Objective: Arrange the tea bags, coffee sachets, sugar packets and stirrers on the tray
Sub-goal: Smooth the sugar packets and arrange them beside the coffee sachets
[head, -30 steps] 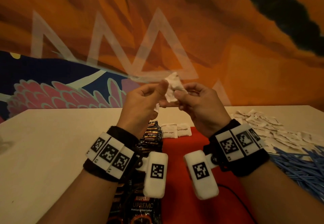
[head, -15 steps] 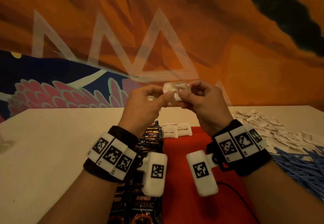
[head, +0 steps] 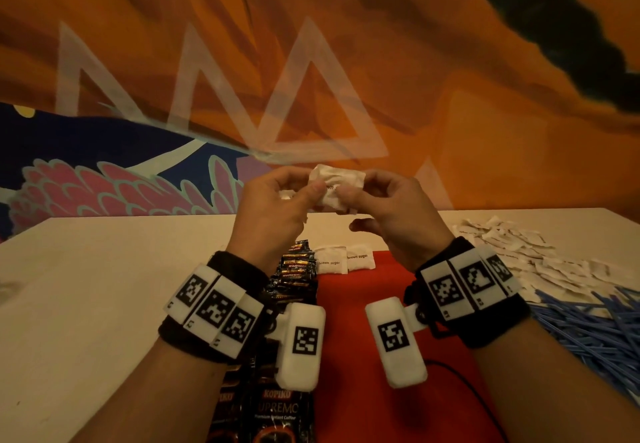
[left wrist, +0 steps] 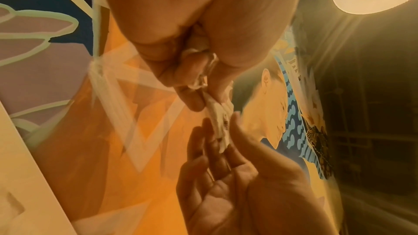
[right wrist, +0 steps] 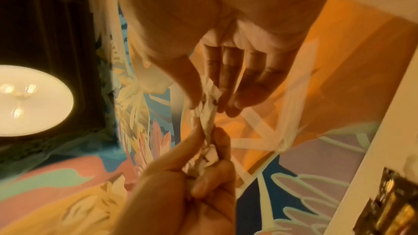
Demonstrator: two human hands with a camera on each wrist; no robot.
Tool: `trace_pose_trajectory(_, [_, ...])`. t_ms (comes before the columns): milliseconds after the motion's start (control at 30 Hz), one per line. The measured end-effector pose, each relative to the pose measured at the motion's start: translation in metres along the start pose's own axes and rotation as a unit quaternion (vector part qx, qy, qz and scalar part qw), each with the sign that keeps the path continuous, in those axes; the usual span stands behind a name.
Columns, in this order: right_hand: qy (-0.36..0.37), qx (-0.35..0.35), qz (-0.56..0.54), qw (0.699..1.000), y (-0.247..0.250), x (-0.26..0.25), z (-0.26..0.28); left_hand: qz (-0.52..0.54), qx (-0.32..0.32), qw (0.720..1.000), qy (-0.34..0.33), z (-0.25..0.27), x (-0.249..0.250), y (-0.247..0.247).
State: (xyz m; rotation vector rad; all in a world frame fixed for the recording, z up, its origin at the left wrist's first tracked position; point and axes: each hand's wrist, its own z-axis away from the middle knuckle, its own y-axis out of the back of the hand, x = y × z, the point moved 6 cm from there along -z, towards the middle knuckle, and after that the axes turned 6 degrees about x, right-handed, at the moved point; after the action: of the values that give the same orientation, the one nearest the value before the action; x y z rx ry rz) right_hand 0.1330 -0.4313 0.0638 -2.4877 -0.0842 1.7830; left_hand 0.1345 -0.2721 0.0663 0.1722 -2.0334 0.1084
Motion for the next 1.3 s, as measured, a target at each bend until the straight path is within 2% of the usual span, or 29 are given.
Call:
trace_pose_trajectory(100, [0.047, 0.003, 0.066, 0.997, 0.002, 0.0, -0.001, 0.012, 0.002, 1.0, 0.002, 0.001, 0.002, 0.002])
trace_pose_trajectory(300, [0.063, -0.019, 0.149, 0.987, 0.006, 0.001, -0.007, -0.01, 0.024, 1.0, 0.003, -0.001, 0.001, 0.003])
trace_pose_trajectory(367, [0.041, -0.039, 0.172, 0.984, 0.008, 0.009, -0.015, -0.021, 0.031, 0.999, 0.01, 0.0, -0.001, 0.003])
trace_pose_trajectory(467, [-0.03, -0.04, 0.217, 0.975, 0.019, 0.033, -0.034, -0.014, 0.047, 0.998, 0.032, -0.003, -0.002, 0.01])
trace_pose_trajectory(533, [-0.085, -0.048, 0.284, 0.954, 0.029, 0.053, -0.046, -0.001, 0.053, 0.997, 0.049, -0.006, -0.001, 0.016])
trace_pose_trajectory(600, [-0.131, -0.076, 0.369, 0.917, 0.038, 0.074, -0.054, 0.012, 0.054, 0.997, 0.061, -0.007, 0.0, 0.02])
trace_pose_trajectory(700, [-0.162, -0.079, 0.458, 0.87, 0.048, 0.093, -0.06, 0.018, 0.05, 0.997, 0.063, -0.006, 0.003, 0.021])
trace_pose_trajectory(800, [-0.171, -0.058, 0.472, 0.863, 0.052, 0.098, -0.064, 0.021, 0.044, 0.997, 0.064, -0.006, 0.005, 0.021])
trace_pose_trajectory(933, [-0.182, -0.078, 0.495, 0.846, 0.047, 0.103, -0.064, 0.029, 0.039, 0.997, 0.065, -0.005, 0.007, 0.02])
trace_pose_trajectory(1033, [-0.182, -0.089, 0.541, 0.816, 0.047, 0.106, -0.065, 0.03, 0.043, 0.997, 0.062, -0.006, 0.009, 0.023])
trace_pose_trajectory(1167, [-0.175, -0.108, 0.619, 0.758, 0.045, 0.11, -0.063, 0.035, 0.047, 0.996, 0.065, -0.007, 0.009, 0.025])
trace_pose_trajectory(1300, [-0.169, -0.086, 0.648, 0.738, 0.046, 0.114, -0.065, 0.033, 0.045, 0.996, 0.063, -0.006, 0.009, 0.025])
